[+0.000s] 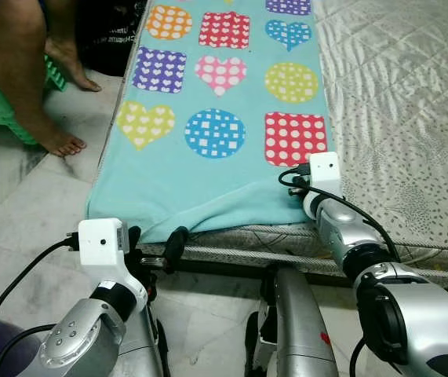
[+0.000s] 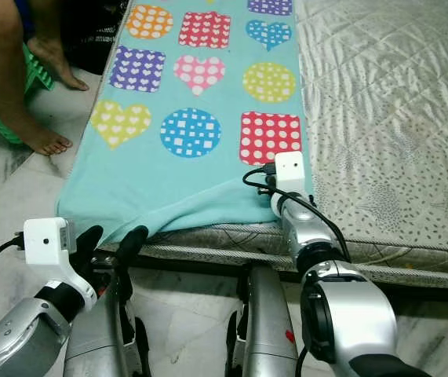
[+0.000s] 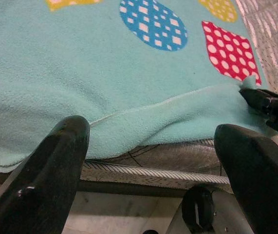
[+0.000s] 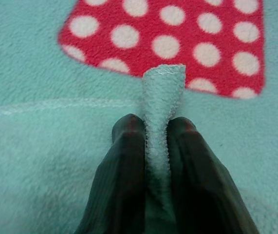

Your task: Clean up the room

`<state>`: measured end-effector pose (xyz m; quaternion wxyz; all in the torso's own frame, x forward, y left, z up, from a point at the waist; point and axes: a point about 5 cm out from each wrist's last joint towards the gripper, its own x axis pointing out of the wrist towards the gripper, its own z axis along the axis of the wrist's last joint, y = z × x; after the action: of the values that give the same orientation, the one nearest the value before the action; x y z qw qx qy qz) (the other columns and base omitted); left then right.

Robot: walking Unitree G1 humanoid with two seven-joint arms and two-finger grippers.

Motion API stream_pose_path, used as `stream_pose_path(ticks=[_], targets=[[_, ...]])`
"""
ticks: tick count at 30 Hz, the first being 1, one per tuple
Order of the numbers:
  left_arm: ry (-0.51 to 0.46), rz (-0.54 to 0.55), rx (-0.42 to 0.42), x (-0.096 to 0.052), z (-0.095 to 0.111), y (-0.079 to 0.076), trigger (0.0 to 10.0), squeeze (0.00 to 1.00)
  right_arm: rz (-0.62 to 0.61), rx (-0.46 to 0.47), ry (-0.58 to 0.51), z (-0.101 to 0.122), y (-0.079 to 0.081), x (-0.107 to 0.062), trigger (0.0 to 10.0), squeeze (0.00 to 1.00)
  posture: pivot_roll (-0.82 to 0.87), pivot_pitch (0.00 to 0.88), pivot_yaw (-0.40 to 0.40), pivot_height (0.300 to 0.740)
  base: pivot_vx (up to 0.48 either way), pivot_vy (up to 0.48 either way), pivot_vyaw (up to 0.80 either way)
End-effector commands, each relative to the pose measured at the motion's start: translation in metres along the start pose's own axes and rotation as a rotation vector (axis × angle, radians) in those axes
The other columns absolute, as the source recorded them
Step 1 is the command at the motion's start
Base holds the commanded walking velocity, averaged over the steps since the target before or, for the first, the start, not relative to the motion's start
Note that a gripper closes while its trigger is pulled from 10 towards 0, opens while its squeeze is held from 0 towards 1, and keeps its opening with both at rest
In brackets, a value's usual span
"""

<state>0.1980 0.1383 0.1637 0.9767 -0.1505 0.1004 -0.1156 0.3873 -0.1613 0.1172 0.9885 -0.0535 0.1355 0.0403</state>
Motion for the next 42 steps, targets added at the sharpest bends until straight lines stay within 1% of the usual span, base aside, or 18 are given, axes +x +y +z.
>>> stream_pose_path(ticks=[1,8,9,13,18,23,28,29,30,35,37,40,42], targets=[[0.009,0.006,-0.004,-0.001,-0.003,0.002,10.0,0.0,0.016,0.01,0.007,-0.008,-0.003,-0.002,0.0,0.0,0.18,0.252,-0.065,0.538,0.0,0.0,0.0],[0.005,0.003,-0.006,0.001,-0.002,0.003,10.0,0.0,0.04,0.003,-0.006,-0.01,-0.006,-0.004,0.0,0.0,0.17,0.247,-0.062,0.538,0.0,0.0,0.0],[0.001,0.005,-0.005,0.002,-0.002,0.004,10.0,0.0,0.048,-0.01,-0.027,-0.007,-0.007,-0.004,0.0,0.0,0.17,0.245,-0.062,0.538,0.0,0.0,0.0],[-0.002,0.008,-0.004,0.002,-0.002,0.005,10.0,0.0,0.067,-0.009,-0.064,-0.002,-0.006,-0.004,0.0,0.0,0.17,0.243,-0.062,0.538,0.0,0.0,0.0],[-0.014,0.022,0.001,0.0,-0.001,0.007,10.0,0.0,0.119,0.048,-0.131,0.004,-0.01,-0.007,0.0,0.0,0.15,0.237,-0.058,0.538,0.0,0.0,0.0],[-0.028,0.037,-0.007,0.001,0.0,0.01,10.0,0.0,0.155,0.06,-0.164,0.004,-0.013,-0.011,0.0,0.0,0.14,0.235,-0.055,0.538,0.0,0.0,0.0],[-0.032,0.04,-0.003,0.004,0.0,0.012,10.0,0.0,0.185,0.047,-0.193,-0.006,-0.022,-0.024,0.0,0.0,0.12,0.222,-0.051,0.538,0.0,0.0,0.0],[-0.032,0.04,-0.003,0.004,0.0,0.012,10.0,0.0,0.185,0.047,-0.193,-0.006,-0.022,-0.024,0.0,0.0,0.12,0.222,-0.051,0.538,0.0,0.0,0.0],[-0.032,0.036,-0.001,0.005,-0.001,0.012,10.0,0.0,0.192,0.04,-0.193,-0.009,-0.024,-0.028,0.0,0.0,0.11,0.22,-0.049,0.538,0.0,0.0,0.0],[-0.031,0.034,0.001,0.005,-0.001,0.014,10.0,0.0,0.202,0.037,-0.192,-0.016,-0.03,-0.038,0.0,0.0,0.11,0.209,-0.048,0.538,0.0,0.0,0.0],[-0.031,0.035,0.004,0.004,-0.002,0.015,10.0,0.0,0.215,0.03,-0.186,-0.021,-0.033,-0.045,0.0,0.0,0.1,0.205,-0.046,0.538,0.0,0.0,0.0],[-0.031,0.036,0.005,0.004,-0.002,0.015,10.0,0.0,0.22,0.028,-0.184,-0.021,-0.034,-0.047,0.0,0.0,0.1,0.205,-0.046,0.538,0.0,0.0,0.0],[-0.03,0.033,0.009,0.005,-0.002,0.016,10.0,0.0,0.25,0.032,-0.172,-0.029,-0.037,-0.056,0.0,0.0,0.09,0.19,-0.038,0.538,0.0,0.0,0.0]])
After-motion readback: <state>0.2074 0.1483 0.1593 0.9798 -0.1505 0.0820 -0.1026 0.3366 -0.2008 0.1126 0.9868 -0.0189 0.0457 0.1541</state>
